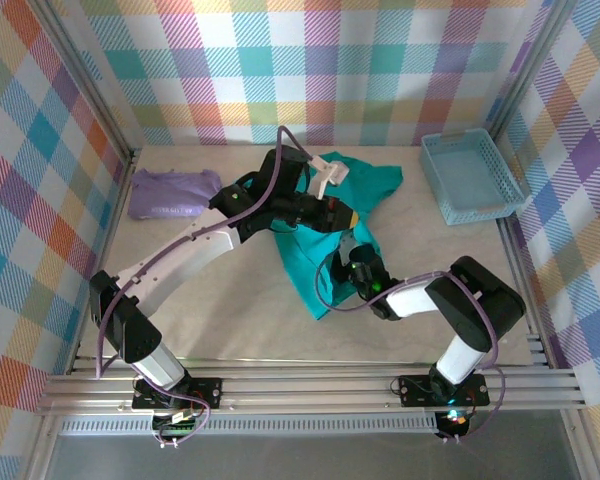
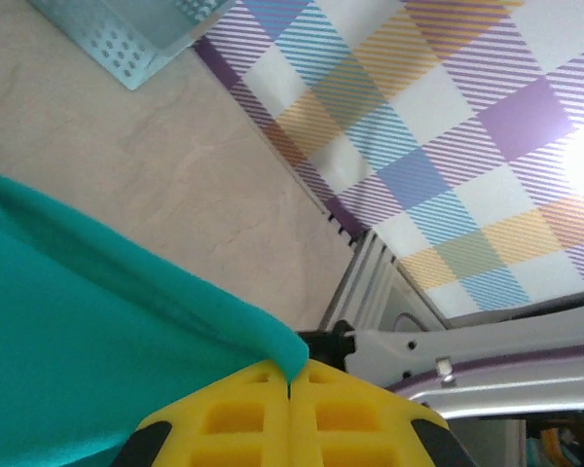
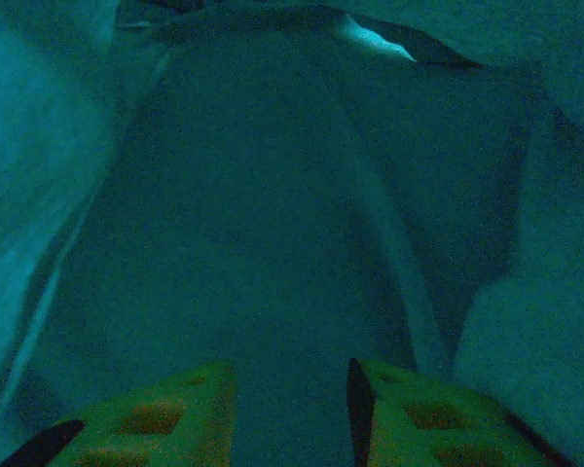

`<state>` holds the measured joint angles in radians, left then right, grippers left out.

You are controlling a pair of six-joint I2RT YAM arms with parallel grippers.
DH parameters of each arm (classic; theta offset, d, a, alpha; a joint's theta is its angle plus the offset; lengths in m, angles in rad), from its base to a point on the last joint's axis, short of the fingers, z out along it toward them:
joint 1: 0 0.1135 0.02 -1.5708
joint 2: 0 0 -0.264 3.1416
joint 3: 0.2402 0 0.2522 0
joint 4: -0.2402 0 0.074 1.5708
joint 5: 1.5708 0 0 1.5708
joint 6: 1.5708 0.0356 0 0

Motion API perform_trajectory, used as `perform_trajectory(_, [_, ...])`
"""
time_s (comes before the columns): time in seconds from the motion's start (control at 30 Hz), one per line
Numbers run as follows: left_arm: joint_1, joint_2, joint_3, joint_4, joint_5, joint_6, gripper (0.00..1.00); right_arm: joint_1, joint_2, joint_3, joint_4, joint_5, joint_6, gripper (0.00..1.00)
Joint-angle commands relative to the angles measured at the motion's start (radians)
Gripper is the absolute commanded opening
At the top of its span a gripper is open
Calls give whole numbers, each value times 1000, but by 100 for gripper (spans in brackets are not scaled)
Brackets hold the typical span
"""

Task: Fold the inside-out t-shirt

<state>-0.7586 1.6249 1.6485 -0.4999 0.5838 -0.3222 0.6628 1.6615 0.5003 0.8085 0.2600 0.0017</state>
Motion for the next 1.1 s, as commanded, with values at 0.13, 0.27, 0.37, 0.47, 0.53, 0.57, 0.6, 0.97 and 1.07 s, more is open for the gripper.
perform_trajectory(0.13, [4,-88,-33,-62,-123,84,0,-123,-4,82,0,-385,80,36])
perform_trajectory(0.27, [5,-94,-38,-46,-104,91,0,-134,21,121,-43,-432,111,36])
perform_trajectory(0.37, [3,-99,-36,-1,-26,75,0,-134,50,179,-125,-331,153,36])
perform_trajectory(0.47, [-2,-106,-31,57,33,42,0,-119,86,257,-247,-251,144,36])
perform_trajectory(0.53, [-5,-102,-9,80,50,25,0,-95,112,294,-283,-191,107,38])
perform_trajectory(0.57, [-5,-97,8,84,56,19,0,-83,126,311,-296,-169,83,39])
perform_trajectory(0.6, [-9,-94,24,84,59,16,0,-74,136,326,-311,-147,71,40])
perform_trajectory(0.97, [-68,-69,108,10,27,84,0,-57,216,486,-493,-90,49,50])
perform_trajectory(1.07, [-68,-65,124,30,36,73,0,-55,239,533,-563,-68,54,56])
